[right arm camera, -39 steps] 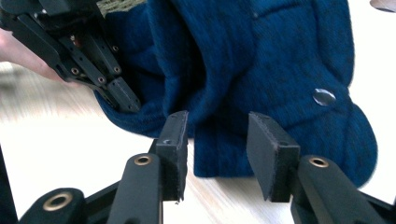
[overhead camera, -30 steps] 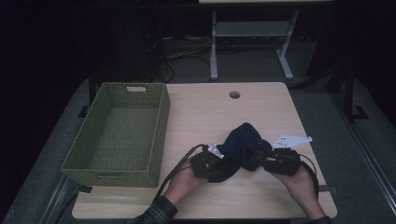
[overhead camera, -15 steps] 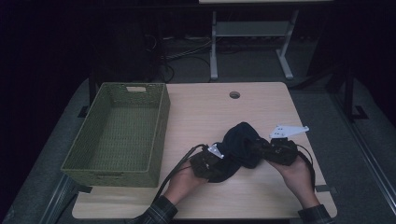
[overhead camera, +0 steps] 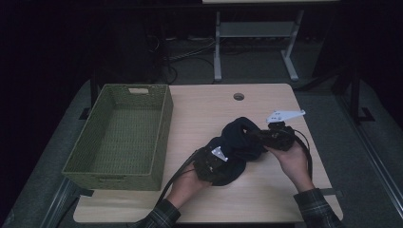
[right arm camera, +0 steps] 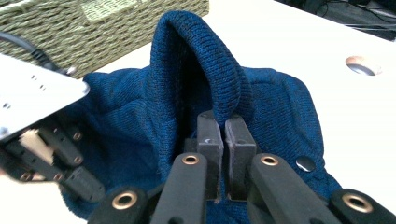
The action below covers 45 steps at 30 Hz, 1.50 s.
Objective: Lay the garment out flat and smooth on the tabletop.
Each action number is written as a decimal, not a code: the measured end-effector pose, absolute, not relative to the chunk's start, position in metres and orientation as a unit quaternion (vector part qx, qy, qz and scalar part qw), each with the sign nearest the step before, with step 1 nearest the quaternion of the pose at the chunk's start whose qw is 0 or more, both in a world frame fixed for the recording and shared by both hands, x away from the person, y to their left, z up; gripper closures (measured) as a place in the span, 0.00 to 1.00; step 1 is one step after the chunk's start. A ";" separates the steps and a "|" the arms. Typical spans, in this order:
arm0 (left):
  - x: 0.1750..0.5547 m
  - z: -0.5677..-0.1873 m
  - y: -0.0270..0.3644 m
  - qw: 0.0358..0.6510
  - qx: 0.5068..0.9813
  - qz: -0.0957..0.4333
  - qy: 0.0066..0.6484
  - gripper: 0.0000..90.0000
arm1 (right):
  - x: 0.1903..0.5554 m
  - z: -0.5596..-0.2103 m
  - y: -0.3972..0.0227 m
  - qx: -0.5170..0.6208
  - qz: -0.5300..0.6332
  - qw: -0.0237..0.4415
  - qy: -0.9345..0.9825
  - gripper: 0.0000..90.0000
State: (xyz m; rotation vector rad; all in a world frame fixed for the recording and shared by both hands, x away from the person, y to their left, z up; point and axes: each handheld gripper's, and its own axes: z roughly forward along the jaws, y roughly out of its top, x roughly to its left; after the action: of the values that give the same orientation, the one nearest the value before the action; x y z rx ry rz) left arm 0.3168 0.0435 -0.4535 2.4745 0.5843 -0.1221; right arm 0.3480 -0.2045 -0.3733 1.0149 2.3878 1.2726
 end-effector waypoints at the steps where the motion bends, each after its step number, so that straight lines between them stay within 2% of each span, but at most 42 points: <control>1: 0.317 -0.453 0.043 0.294 0.929 -0.046 0.219 1.00 | 0.351 -0.372 -0.202 0.348 0.434 0.127 0.821 0.97; 30: 0.319 -0.453 0.044 0.292 0.931 -0.051 0.214 1.00 | 0.439 -0.357 -0.141 0.348 0.421 0.148 0.824 0.97; 45: 0.321 -0.454 0.045 0.293 0.929 -0.061 0.217 1.00 | 0.491 -0.376 -0.119 0.374 0.404 0.138 0.823 0.97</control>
State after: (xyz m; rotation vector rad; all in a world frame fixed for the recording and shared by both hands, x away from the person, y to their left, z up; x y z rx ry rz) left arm 0.3206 0.0451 -0.4538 2.4752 0.5768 -0.1626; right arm 0.4909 -0.1191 -0.3757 1.0829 2.3820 1.1678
